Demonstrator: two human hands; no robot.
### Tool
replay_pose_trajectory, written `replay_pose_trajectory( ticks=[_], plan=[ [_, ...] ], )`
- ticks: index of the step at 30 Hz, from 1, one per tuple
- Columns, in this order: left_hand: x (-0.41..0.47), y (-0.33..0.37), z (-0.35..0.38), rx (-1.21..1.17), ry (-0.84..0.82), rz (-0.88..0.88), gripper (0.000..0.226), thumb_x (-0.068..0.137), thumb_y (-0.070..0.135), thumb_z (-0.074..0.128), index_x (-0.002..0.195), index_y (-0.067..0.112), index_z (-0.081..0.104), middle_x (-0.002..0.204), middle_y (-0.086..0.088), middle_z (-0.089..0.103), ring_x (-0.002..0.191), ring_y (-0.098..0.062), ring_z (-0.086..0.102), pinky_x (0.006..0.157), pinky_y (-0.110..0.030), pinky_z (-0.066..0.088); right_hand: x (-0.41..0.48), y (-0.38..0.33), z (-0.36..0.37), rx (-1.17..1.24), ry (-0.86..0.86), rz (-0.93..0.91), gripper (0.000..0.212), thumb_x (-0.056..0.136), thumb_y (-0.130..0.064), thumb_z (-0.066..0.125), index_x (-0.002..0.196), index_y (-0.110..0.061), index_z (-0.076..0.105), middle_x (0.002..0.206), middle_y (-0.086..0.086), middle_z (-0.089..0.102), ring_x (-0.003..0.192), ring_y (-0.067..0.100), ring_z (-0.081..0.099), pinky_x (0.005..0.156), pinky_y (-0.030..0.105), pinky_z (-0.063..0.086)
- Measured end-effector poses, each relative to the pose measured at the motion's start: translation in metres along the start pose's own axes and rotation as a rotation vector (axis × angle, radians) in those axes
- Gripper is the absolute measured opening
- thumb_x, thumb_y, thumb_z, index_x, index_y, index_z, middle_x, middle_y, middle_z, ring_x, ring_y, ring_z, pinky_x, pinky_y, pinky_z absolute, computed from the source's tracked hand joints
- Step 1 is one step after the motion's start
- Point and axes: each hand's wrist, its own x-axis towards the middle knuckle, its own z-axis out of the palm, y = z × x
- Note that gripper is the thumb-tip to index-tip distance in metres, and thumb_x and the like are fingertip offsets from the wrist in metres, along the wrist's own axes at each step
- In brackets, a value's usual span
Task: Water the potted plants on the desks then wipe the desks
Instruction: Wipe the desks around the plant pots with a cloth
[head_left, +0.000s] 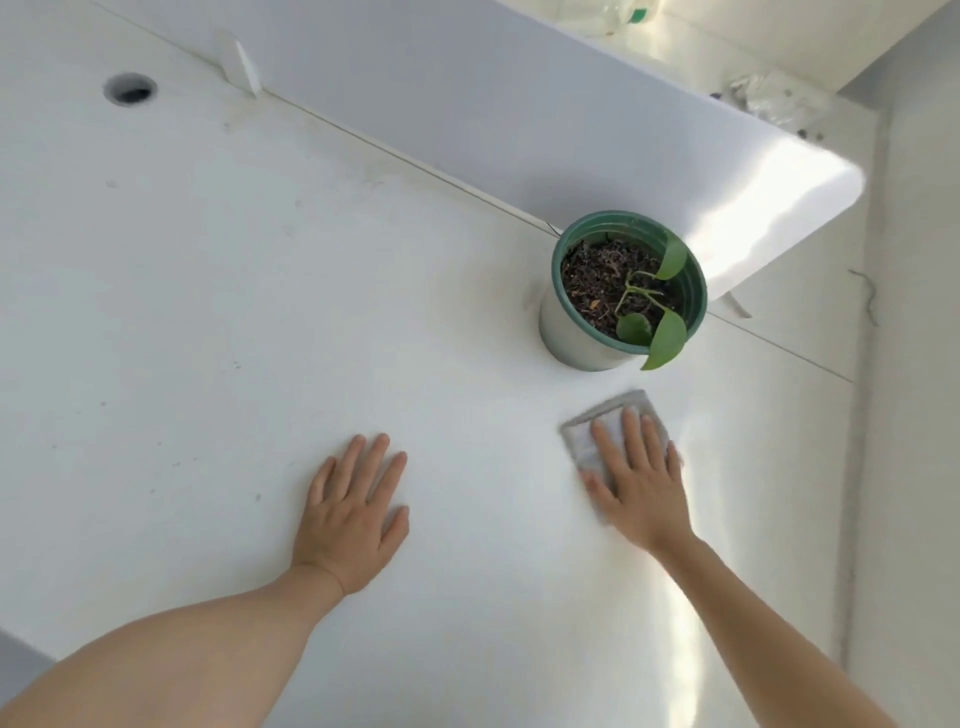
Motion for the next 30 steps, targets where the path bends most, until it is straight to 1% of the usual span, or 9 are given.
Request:
replay_pose_trajectory(
  ticks=[3,8,13,16,21,23,25,28,30],
  plan=[
    [0.001,0.001,-0.001,-0.001,-0.010,0.005,0.053,0.077,0.037,0.037,0.124,0.015,0.044,0.130,-0.013,0.058,0.126,-0.027,0.034,0.097,-0.042,0.025,0.023,0.037,-0.013,0.155,0.005,0.465,0.057,0.090,-0.052,0.023,0.142,-0.034,0.009,0.156,0.009,-0.001,0.142,0.028,-0.004,0.114,0.052,0.005],
    [0.002,0.002,-0.004,-0.012,-0.035,-0.009,0.053,0.077,0.038,0.036,0.124,0.016,0.043,0.130,-0.013,0.059,0.125,-0.027,0.033,0.096,-0.042,0.025,0.055,0.005,-0.020,0.285,0.062,0.786,0.057,0.091,-0.050,0.020,0.143,-0.030,0.008,0.155,0.011,-0.003,0.142,0.031,-0.005,0.113,0.053,0.000],
    [0.002,0.001,-0.005,0.006,-0.056,0.005,0.052,0.077,0.038,0.036,0.122,0.014,0.047,0.129,-0.014,0.059,0.124,-0.027,0.033,0.096,-0.042,0.023,0.011,-0.086,0.006,0.260,0.072,0.487,0.059,0.090,-0.052,0.022,0.143,-0.031,0.008,0.155,0.012,-0.005,0.142,0.031,-0.005,0.114,0.050,-0.001],
    [0.002,0.001,-0.005,-0.005,-0.065,-0.004,0.053,0.076,0.037,0.037,0.118,0.011,0.056,0.127,-0.015,0.060,0.123,-0.027,0.033,0.094,-0.043,0.023,-0.023,-0.133,0.019,0.270,0.032,0.285,0.072,0.078,-0.059,0.006,0.143,-0.030,0.012,0.156,0.011,0.000,0.143,0.032,-0.001,0.114,0.050,0.000],
    [0.001,0.002,-0.009,0.020,-0.145,0.009,0.055,0.077,0.038,0.035,0.115,0.008,0.062,0.126,-0.016,0.061,0.118,-0.036,0.055,0.093,-0.042,0.023,-0.059,-0.139,0.027,0.143,0.142,0.019,0.045,0.084,-0.041,0.036,0.121,-0.023,0.056,0.132,0.008,0.056,0.120,0.031,0.053,0.092,0.049,0.045],
    [0.002,0.003,-0.011,0.004,-0.160,0.002,0.057,0.078,0.038,0.033,0.116,0.008,0.062,0.128,-0.016,0.059,0.117,-0.038,0.056,0.094,-0.042,0.021,-0.074,-0.117,0.029,0.140,0.184,-0.068,0.036,0.083,-0.032,0.041,0.111,-0.022,0.061,0.123,0.003,0.063,0.112,0.027,0.059,0.086,0.042,0.052],
    [0.001,0.004,-0.013,-0.038,-0.172,-0.030,0.066,0.079,0.043,0.023,0.125,0.010,0.056,0.139,-0.014,0.050,0.129,-0.036,0.045,0.100,-0.040,0.014,-0.091,-0.090,0.032,0.156,0.248,-0.024,0.033,0.084,-0.027,0.042,0.109,-0.019,0.061,0.120,0.002,0.065,0.111,0.025,0.060,0.085,0.039,0.054],
    [-0.002,0.005,-0.013,-0.053,-0.174,-0.040,0.074,0.080,0.048,0.010,0.141,0.017,0.036,0.154,-0.006,0.026,0.144,-0.027,0.017,0.107,-0.036,0.001,-0.117,-0.054,0.023,0.208,0.369,0.323,0.033,0.089,-0.023,0.041,0.115,-0.016,0.059,0.126,0.002,0.060,0.116,0.022,0.057,0.086,0.035,0.053],
    [-0.003,0.006,-0.015,-0.056,-0.189,-0.037,0.062,0.088,0.044,0.018,0.145,0.020,0.027,0.158,-0.002,0.015,0.146,-0.024,0.007,0.110,-0.037,-0.001,-0.129,-0.036,0.010,0.287,0.239,0.592,0.034,0.093,-0.022,0.038,0.124,-0.022,0.051,0.136,-0.003,0.050,0.119,0.019,0.052,0.083,0.031,0.047]
  ],
)
